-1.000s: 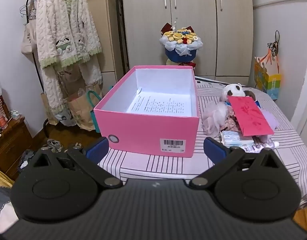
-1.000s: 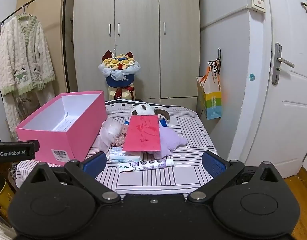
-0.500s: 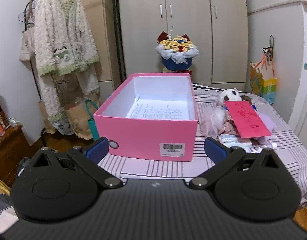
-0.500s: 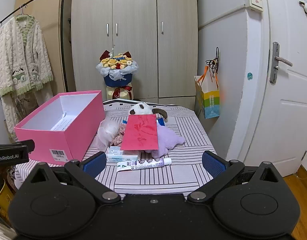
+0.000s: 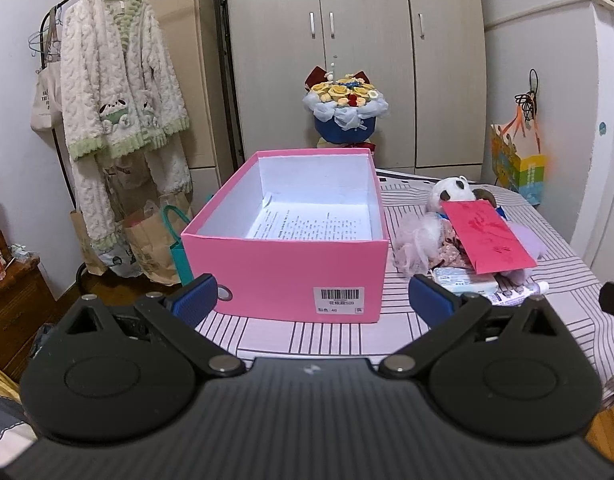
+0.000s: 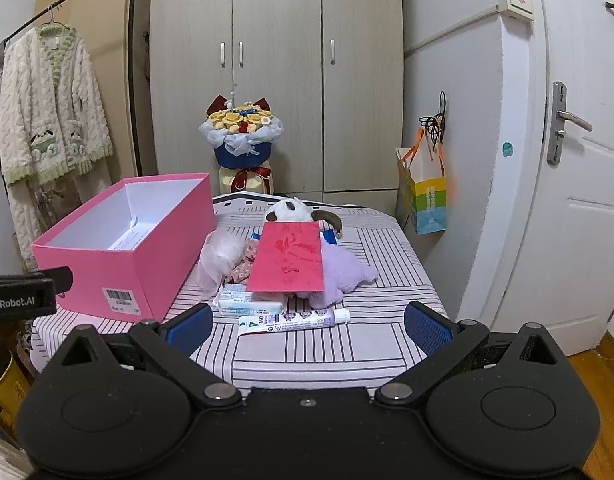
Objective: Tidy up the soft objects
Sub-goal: 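Move both tools toward the red envelope on the bed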
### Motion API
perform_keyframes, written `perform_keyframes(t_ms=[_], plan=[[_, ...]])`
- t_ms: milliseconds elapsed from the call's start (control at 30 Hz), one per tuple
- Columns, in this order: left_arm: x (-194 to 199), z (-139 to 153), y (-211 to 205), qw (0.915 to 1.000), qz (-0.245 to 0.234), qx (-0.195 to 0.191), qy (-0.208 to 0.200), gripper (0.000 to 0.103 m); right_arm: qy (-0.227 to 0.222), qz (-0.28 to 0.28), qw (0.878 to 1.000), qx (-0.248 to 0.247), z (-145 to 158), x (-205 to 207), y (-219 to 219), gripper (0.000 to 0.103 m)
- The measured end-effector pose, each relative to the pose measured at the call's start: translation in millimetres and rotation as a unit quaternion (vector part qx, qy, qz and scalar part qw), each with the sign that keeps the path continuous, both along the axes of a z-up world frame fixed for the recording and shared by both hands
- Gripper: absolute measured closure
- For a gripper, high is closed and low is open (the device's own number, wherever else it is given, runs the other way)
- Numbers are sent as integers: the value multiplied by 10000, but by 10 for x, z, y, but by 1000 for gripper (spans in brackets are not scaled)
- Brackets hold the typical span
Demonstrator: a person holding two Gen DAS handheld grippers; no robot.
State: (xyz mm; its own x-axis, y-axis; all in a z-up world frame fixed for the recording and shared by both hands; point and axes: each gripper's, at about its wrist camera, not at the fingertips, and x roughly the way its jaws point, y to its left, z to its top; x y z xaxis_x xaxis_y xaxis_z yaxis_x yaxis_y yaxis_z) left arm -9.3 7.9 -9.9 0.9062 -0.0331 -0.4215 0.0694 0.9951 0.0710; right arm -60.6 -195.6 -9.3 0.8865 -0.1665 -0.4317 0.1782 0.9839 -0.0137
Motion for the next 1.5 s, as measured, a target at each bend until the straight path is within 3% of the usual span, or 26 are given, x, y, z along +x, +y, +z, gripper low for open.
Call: perform_keyframes(t_ms=[933,1267,1500], plan=[[0,-59,-25,9999,-112,-15,114,0,-191,147,9997,-61,5,-46,34,0],[-109,-87,-75,9990,-396,-69,-217,0,-417,238,9988,84,-3,-125,22,0],[-106,-85,-98,9987,-437,-54,-237,0,-599,259,9978,-118,-36,-140,45,0]])
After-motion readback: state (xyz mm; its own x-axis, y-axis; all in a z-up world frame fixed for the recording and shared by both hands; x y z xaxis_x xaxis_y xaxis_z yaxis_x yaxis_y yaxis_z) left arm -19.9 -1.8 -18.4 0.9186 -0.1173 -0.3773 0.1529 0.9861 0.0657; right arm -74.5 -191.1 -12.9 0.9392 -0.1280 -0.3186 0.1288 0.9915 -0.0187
